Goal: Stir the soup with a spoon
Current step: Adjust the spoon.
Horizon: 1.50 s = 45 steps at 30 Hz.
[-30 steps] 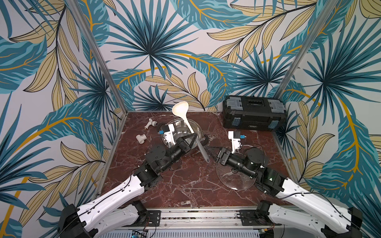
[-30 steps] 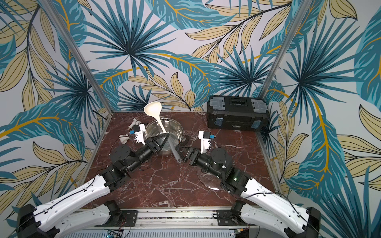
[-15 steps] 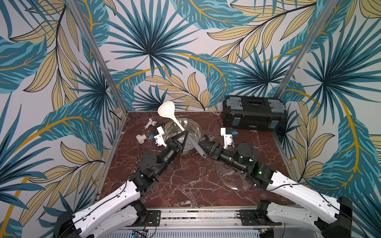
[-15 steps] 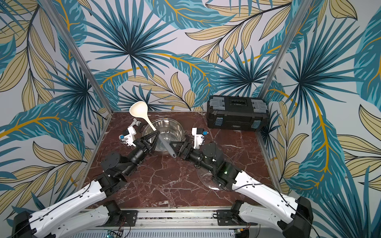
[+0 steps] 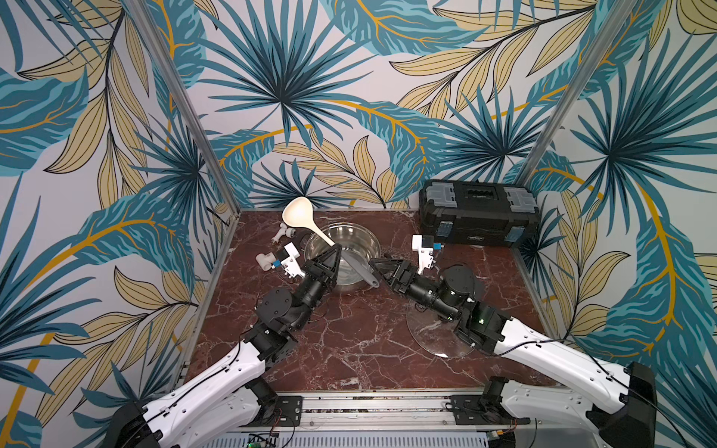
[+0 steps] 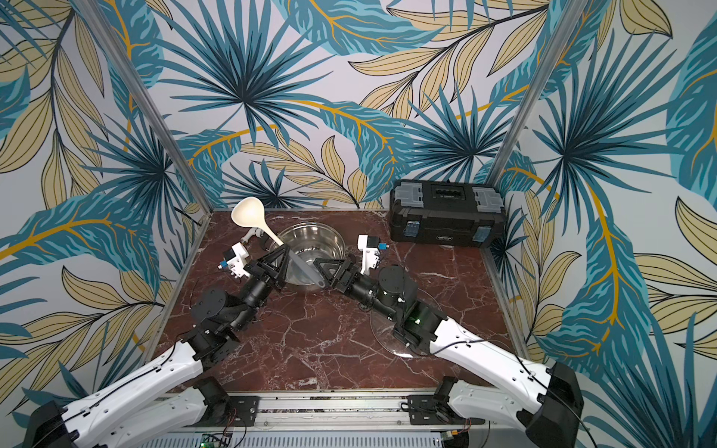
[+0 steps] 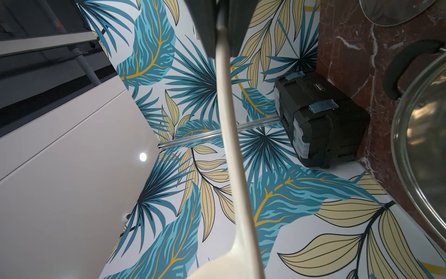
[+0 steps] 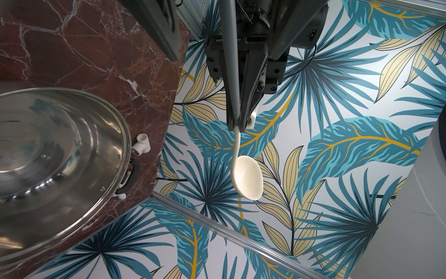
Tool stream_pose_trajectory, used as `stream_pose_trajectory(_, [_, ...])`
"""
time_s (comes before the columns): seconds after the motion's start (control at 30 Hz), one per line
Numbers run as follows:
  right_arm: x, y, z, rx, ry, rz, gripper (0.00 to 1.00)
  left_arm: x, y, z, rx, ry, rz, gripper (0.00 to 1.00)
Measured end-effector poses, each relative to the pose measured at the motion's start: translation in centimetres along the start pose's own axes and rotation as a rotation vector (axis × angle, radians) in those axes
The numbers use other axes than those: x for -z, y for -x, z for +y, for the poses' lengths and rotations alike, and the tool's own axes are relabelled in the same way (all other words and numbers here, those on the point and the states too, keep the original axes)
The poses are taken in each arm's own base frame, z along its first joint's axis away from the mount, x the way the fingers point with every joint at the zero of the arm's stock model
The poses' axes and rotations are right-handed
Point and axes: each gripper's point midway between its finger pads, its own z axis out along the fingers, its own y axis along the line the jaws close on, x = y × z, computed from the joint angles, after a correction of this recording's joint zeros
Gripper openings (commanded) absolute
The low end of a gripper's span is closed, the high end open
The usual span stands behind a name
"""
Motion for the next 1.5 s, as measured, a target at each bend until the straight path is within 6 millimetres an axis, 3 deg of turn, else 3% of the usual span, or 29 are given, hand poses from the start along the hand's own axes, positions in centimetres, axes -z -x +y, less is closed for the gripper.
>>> stream_pose_trajectory(0.2, [-1.2, -0.7, -0.8, -0.017, -0.013, 0.030, 0.55, -0.2, 0.4, -0.4, 0.021, -0.024, -0.021, 0.00])
stream_pose_trajectory(0.43, [-1.9, -0.6, 0.5, -0.025, 0.024, 0.043, 0.48, -0.1, 0.5, -0.6, 0.023, -0.032, -0.025, 0.00])
stream_pose_trajectory(0.63, [-2.8, -1.3, 0.2, -0.043, 0.029, 0.071, 0.46, 0.2, 0.5, -0.1, 0.022, -0.024, -0.025, 0.00])
stream_pose_trajectory(0.97, [-3.1, -2.1, 0.3, -0.048, 0.037, 0.092, 0.34, 0.6, 0.4, 0.8, 0.019, -0.002, -0.021, 0.00])
stream_pose_trajectory(1.1, [-3.1, -2.1, 0.4, -0.051, 0.040, 0.092, 0.35, 1.0, 0.5, 0.9, 0.019, 0.003, -0.021, 0.00])
stream_pose_trajectory(1.27, [-3.4, -2.5, 0.1, -0.060, 0.033, 0.105, 0.45, 1.3, 0.6, 0.9, 0.019, 0.005, -0.022, 0.00])
stream_pose_trajectory(1.5, [-3.9, -3.3, -0.4, -0.060, 0.021, 0.129, 0.38, 1.3, 0.5, 1.2, 0.017, 0.015, -0.021, 0.00])
